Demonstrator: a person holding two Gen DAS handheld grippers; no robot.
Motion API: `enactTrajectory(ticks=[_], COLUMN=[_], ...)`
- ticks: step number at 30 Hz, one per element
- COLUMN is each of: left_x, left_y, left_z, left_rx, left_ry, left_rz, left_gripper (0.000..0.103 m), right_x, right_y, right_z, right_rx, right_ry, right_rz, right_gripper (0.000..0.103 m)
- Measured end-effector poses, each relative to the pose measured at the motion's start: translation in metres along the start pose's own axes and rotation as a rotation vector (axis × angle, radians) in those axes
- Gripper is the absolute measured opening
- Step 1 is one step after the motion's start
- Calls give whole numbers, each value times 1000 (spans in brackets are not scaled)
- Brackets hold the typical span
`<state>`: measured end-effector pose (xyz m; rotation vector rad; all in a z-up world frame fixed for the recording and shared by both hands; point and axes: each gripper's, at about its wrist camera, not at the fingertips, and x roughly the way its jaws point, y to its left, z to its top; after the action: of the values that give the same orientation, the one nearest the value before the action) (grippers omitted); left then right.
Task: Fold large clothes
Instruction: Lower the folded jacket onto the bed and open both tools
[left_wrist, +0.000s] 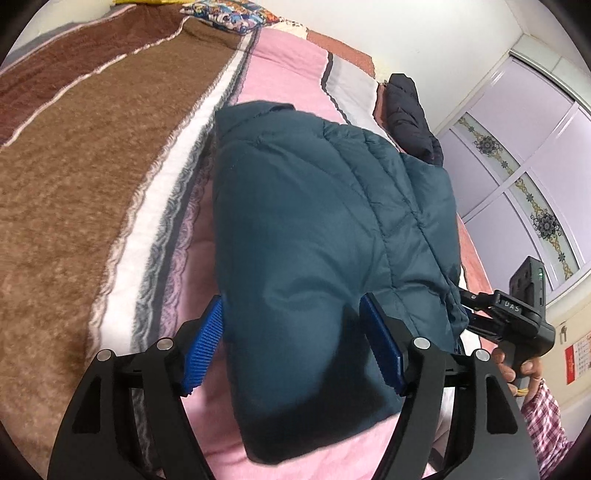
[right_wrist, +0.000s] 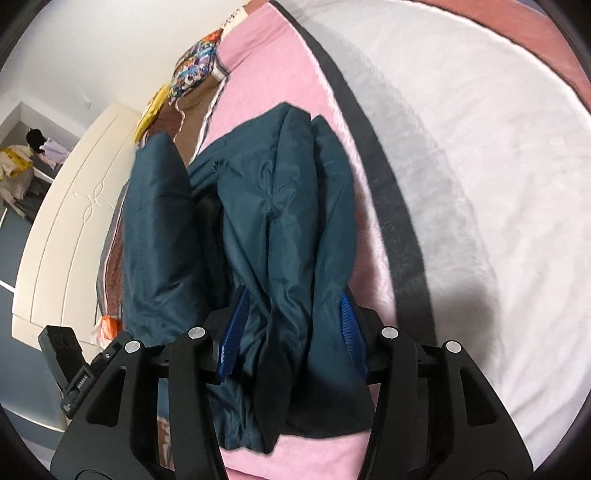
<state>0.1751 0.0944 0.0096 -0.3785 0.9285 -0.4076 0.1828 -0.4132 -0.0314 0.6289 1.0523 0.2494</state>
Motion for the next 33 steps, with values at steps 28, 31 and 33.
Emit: enactTrajectory(ticks=[28,31,33], left_x=[-90,-89,-88], left_y=[-63,-61,-62], left_z=[-115,-126,-132], left_rx=[101,76,68], left_ry=[-28,-14,-13], left_rz=[278,305,324], left_gripper=[72,72,72], right_x=[-37,-32,-28], right_y=[80,78,77], right_z=[-160,-171,-178], right_rx=[-353,-343,-345], right_ry=[-95,-64,-47], right_rz=[-254,-270,-285], right_gripper=[49,49,49])
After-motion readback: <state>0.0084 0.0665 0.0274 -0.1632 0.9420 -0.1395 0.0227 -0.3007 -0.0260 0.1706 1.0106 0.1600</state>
